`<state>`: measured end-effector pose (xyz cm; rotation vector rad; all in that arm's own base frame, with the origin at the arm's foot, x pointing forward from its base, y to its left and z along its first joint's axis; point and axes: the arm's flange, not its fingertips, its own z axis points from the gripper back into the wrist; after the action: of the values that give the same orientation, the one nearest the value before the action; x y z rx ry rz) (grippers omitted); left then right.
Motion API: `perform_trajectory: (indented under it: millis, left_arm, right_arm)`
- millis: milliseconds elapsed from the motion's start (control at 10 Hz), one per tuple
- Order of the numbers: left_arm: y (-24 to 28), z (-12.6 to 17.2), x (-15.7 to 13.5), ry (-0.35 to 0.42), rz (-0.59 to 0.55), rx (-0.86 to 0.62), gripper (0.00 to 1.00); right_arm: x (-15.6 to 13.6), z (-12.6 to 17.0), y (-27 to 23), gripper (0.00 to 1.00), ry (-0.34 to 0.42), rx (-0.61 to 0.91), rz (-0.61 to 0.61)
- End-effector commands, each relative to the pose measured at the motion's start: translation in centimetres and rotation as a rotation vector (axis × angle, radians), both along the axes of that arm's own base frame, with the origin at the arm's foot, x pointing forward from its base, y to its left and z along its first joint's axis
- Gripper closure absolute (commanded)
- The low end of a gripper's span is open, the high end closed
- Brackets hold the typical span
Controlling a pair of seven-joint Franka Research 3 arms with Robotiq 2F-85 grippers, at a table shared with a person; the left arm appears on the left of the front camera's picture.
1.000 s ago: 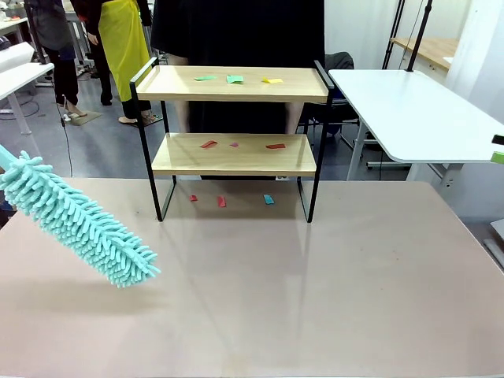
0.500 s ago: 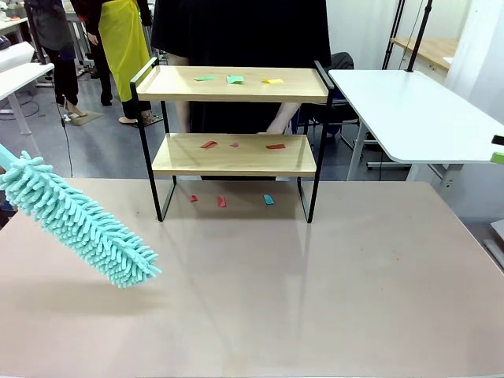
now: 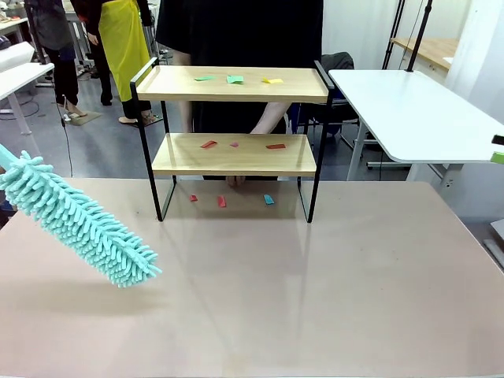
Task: Clean the shelf.
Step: Clean the specific section of the Shelf indicated by the human with the Duster.
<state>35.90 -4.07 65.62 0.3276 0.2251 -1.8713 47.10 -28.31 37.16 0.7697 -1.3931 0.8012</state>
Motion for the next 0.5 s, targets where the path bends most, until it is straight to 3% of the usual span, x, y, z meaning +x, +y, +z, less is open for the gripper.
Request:
perform_trajectory:
  millis: [0,400]
  left_arm:
    - [0.39,0.11,-0.26,0.006,-0.017,-0.012,0.86]
    - [0.39,0.11,-0.26,0.006,-0.017,-0.012,0.86]
  right_arm:
    - [-0.04,0.65,0.38,0.00,0.025,-0.013,-0.007]
    - [-0.04,0.65,0.38,0.00,0.025,-0.013,-0.007]
